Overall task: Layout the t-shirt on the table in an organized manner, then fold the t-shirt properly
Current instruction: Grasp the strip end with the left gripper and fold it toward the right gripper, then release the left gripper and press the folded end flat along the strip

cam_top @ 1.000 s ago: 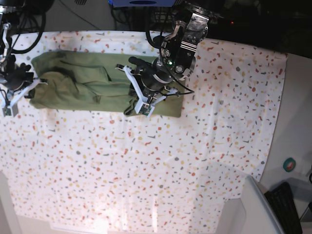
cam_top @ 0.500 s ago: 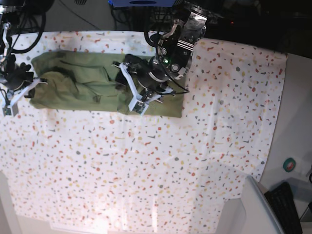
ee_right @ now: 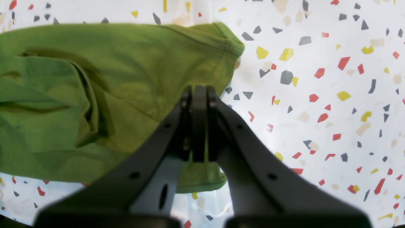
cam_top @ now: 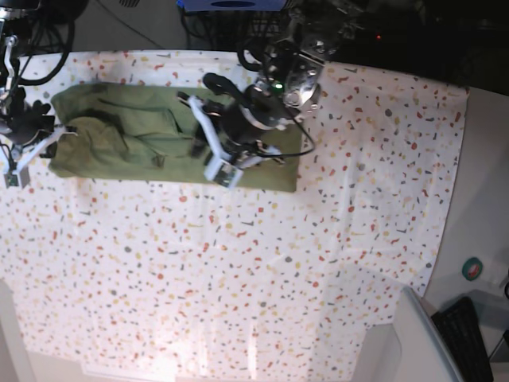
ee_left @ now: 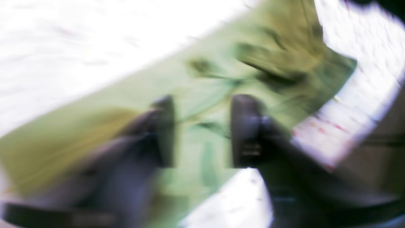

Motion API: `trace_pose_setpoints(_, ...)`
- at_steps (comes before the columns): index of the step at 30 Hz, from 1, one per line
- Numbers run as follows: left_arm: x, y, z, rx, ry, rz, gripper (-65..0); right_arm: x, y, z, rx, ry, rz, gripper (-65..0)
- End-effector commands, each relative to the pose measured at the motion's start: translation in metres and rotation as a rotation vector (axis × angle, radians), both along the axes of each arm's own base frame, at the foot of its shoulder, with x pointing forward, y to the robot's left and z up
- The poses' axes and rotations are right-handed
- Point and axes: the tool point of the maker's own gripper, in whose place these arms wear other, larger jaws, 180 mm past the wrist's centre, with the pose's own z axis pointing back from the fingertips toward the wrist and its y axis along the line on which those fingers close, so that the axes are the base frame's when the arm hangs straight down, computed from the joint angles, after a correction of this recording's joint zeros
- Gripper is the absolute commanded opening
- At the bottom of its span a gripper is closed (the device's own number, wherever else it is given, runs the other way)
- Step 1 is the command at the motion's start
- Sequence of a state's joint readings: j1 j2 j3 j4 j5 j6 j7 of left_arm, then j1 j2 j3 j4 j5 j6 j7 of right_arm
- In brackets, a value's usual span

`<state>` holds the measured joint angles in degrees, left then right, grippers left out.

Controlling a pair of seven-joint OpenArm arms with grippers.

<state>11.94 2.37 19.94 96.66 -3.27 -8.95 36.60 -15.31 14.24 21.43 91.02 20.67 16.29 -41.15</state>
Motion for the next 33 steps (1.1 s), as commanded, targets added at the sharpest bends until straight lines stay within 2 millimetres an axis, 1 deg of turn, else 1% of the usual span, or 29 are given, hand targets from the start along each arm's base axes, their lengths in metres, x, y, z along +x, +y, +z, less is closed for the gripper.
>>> trace_pose_setpoints(1, 0.003, 0.009, 0.009, -0.014, -0.028, 0.029, -63.8, 0.01, -0.006, 0.012, -0.016, -0.045, 0.0, -65.0)
trace_pose_setpoints(2, 0.004, 0.022, 0.009, -0.002, -0.03, 0.056, -65.0, 0.009, -0.006, 0.011, -0.016, -0.043, 0.0, -65.0)
trace_pose_setpoints(4, 0.003, 0.045, 0.002, 0.027, -0.015, 0.102, -65.0, 0.009, -0.006, 0.011, -0.016, -0.043, 0.0, -65.0)
trace_pose_setpoints(5, 0.003, 0.055, -0.005, 0.046, -0.004, 0.116, -65.0, 0.009, -0.005, 0.011, -0.012, -0.043, 0.002, -65.0)
trace_pose_setpoints(7, -0.006, 0.068, -0.026, 0.084, 0.051, 0.125, -65.0, 0.009, -0.003, 0.01, -0.011, -0.04, 0.007, -65.0)
trace_pose_setpoints(13, -0.029, 0.077, -0.067, 0.131, 0.162, 0.12, -65.0, 0.011, 0.008, 0.007, 0.021, -0.048, -0.001, -65.0)
trace_pose_setpoints(15, -0.038, 0.078, -0.082, 0.14, 0.21, 0.117, -65.0, 0.011, 0.009, 0.007, 0.022, -0.048, -0.001, -65.0)
trace_pose_setpoints(16, -0.041, 0.078, -0.086, 0.143, 0.223, 0.117, -65.0, 0.011, 0.009, 0.008, 0.022, -0.049, -0.001, -65.0)
trace_pose_setpoints(17, -0.041, 0.078, -0.087, 0.142, 0.225, 0.117, -65.0, 0.011, 0.009, 0.008, 0.022, -0.049, -0.001, -65.0)
trace_pose_setpoints(18, -0.038, 0.077, -0.082, 0.137, 0.21, 0.118, -65.0, 0.011, 0.009, 0.008, 0.022, -0.049, -0.001, -65.0)
trace_pose_setpoints(20, -0.028, 0.076, -0.064, 0.119, 0.157, 0.127, -65.0, 0.011, 0.009, 0.008, 0.022, -0.049, -0.001, -65.0)
trace_pose_setpoints(23, -0.025, 0.077, -0.041, 0.109, 0.099, 0.13, -65.0, 0.011, 0.009, 0.008, 0.022, -0.049, -0.001, -65.0)
trace_pose_setpoints(25, -0.024, 0.082, -0.031, 0.119, 0.069, 0.124, -65.0, 0.011, 0.009, 0.008, 0.022, -0.049, -0.001, -65.0)
trace_pose_setpoints(28, -0.033, 0.09, -0.039, 0.144, 0.089, 0.119, -65.0, 0.011, 0.006, 0.008, 0.02, -0.051, -0.008, -65.0)
trace_pose_setpoints(29, -0.037, 0.095, -0.047, 0.158, 0.111, 0.119, -65.0, 0.011, 0.005, 0.009, 0.019, -0.052, -0.011, -65.0)
trace_pose_setpoints(31, -0.045, 0.11, -0.066, 0.18, 0.165, 0.148, -65.0, 0.012, -0.003, 0.012, 0.014, -0.063, -0.036, -65.0)
trace_pose_setpoints(33, -0.05, 0.123, -0.079, 0.197, 0.204, 0.179, -65.0, 0.02, -0.003, 0.016, 0.031, -0.087, -0.065, -65.0)
